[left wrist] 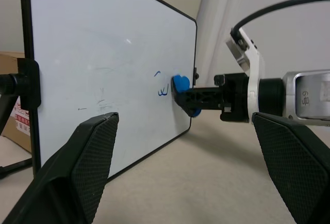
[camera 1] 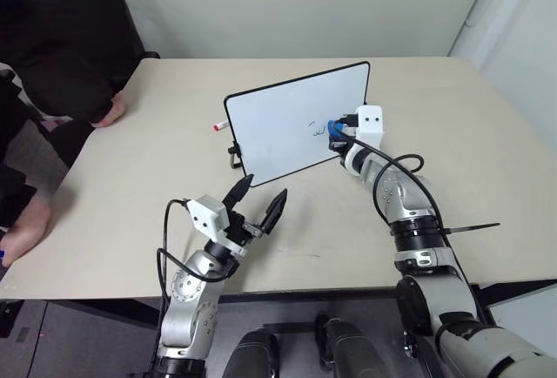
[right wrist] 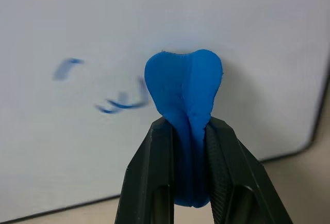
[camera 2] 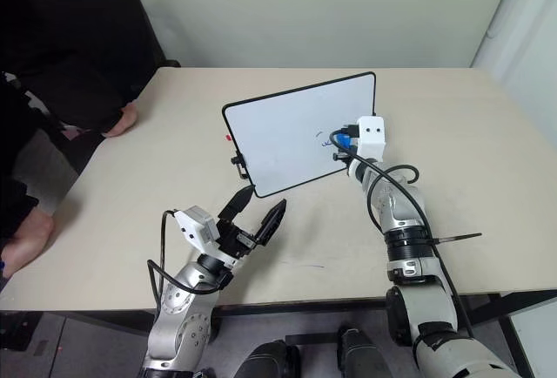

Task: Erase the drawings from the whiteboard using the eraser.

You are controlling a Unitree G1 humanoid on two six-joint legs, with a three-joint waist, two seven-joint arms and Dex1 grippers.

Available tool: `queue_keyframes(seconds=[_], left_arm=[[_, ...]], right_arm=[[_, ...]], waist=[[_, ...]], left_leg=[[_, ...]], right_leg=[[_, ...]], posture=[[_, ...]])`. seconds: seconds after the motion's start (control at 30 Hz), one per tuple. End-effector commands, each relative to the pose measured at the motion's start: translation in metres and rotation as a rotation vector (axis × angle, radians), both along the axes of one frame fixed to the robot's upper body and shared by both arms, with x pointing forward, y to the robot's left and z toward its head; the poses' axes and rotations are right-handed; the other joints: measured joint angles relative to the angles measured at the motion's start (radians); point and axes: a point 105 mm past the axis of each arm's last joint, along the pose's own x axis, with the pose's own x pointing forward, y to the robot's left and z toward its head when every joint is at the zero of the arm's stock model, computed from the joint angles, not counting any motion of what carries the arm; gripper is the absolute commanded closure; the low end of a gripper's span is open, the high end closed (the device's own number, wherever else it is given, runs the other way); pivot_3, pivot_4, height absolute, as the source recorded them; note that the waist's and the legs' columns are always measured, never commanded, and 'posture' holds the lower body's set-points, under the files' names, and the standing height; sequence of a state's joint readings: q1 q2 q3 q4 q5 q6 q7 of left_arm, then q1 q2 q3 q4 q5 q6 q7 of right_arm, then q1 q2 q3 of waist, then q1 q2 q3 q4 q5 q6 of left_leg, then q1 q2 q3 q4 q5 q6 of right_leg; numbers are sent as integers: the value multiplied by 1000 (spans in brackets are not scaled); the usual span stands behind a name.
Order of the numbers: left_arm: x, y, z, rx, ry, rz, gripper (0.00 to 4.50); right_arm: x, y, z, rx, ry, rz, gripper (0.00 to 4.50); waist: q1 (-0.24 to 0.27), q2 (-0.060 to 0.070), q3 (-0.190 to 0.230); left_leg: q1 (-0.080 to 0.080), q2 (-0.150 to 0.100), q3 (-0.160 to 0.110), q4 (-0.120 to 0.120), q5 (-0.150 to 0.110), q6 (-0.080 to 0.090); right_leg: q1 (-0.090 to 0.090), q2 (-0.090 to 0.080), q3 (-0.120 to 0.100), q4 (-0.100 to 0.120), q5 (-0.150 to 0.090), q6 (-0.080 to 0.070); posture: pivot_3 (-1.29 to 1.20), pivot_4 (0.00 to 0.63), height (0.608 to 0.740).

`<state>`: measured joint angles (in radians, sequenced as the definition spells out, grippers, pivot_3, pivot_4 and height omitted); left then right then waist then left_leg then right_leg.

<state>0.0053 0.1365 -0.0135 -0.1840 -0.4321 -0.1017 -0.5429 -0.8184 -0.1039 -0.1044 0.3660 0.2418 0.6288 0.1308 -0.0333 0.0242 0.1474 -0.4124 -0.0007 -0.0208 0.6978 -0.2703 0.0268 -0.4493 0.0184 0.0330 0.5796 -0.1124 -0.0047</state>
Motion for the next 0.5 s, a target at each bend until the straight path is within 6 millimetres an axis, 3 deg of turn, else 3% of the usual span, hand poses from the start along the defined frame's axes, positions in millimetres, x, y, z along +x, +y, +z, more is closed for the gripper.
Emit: queue_keyframes(seconds=[0.03,0.23,0.5], left_arm=[[-1,2,7,-10,-26,2,0],[-1,1,6,-11,-24,-3,0],[-1,-2,6,-10,-24,-11,0]], right_arm=[[2,10,21,12,-61,15,4051],[-20,61,24,-1,-78,209,4051],[-46,102,22,-12,-73,374,4051]], waist=[[0,0,0],[-17,0,0],[-27,0,0]], left_leg=[[0,0,0,0,3,2],[-1,1,2,1,5,9],[-1,8,7,-2,0,7]], right_leg=[[0,0,0,0,4,0],[-7,0,-2,-1,11,-1],[-15,3,-5,-1,17,-5]], posture=[[0,150,740],[0,150,740],[0,150,740]])
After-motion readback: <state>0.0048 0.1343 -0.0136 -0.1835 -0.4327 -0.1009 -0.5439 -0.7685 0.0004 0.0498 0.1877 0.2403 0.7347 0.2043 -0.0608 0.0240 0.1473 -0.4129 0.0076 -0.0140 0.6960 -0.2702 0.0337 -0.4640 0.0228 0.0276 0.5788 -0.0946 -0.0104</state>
